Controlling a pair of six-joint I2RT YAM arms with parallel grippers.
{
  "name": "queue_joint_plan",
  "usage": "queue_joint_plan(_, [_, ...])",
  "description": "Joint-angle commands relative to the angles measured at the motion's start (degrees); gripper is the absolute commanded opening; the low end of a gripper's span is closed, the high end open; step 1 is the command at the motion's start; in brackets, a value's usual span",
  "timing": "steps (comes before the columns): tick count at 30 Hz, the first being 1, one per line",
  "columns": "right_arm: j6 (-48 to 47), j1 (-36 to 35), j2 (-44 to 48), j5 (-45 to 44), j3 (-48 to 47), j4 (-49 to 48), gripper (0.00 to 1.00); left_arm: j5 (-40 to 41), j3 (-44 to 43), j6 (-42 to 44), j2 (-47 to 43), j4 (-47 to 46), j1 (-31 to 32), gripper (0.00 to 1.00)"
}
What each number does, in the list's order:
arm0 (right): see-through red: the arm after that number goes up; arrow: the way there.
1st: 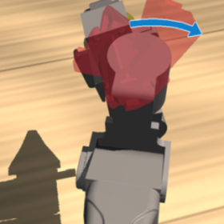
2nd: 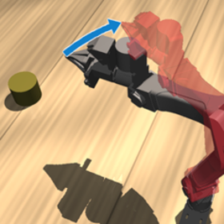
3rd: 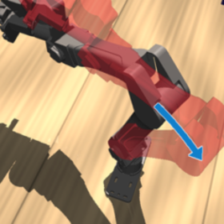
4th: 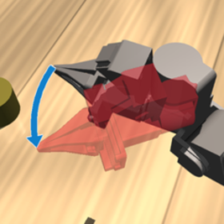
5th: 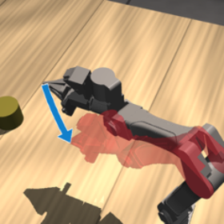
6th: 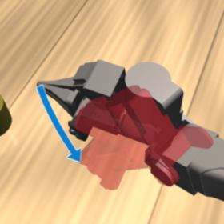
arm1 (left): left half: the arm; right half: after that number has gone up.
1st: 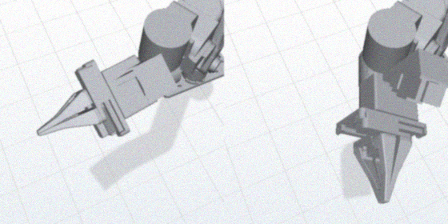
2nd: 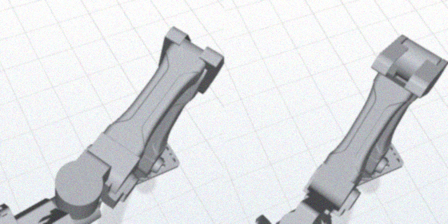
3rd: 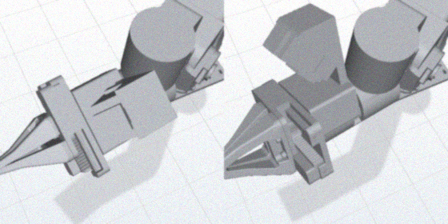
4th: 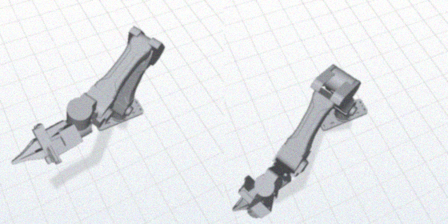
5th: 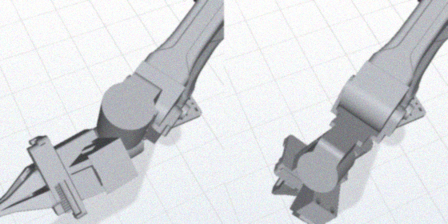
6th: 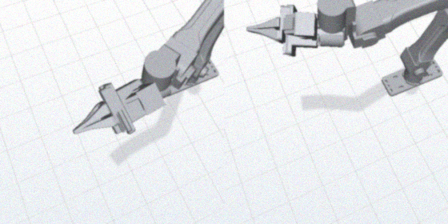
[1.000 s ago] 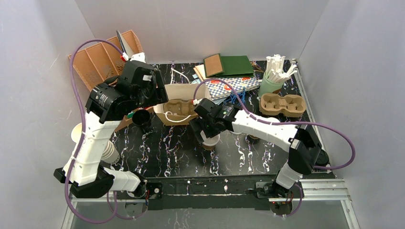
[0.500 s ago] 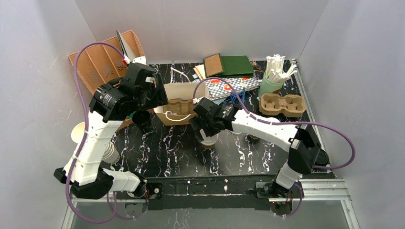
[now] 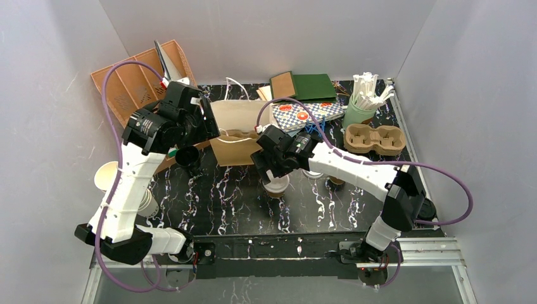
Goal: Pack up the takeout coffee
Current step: Pick up the coffee cup from the center of the board.
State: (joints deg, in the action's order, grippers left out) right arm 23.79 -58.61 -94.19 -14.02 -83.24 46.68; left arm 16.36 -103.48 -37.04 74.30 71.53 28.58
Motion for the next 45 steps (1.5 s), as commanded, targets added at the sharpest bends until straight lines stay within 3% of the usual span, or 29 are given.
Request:
queue_joint_plan(1, [0.5, 0.4, -1.3, 0.8, 1.5, 0.2, 0.98, -2.1, 0.4, 1.2, -1.0, 0.1, -1.3, 0.64])
queue_joint_plan(30, [-1.1, 0.5, -6.2, -0.5, 1.8, 0.0, 0.97, -4.4, 0.6, 2.9, 0.2, -0.5, -3.8, 0.64])
queue_joint_plan(38, [-1.2, 0.5, -5.8, -1.1, 1.1, 0.0, 0.79, -4.5, 1.4, 3.3, 0.0, 0.4, -4.3, 0.64])
queue_joint_plan(45, [-0.7, 0.5, -3.2, -0.1, 1.7, 0.2, 0.75, -10.3, 10.5, 6.3, -3.5, -0.3, -7.6, 0.68])
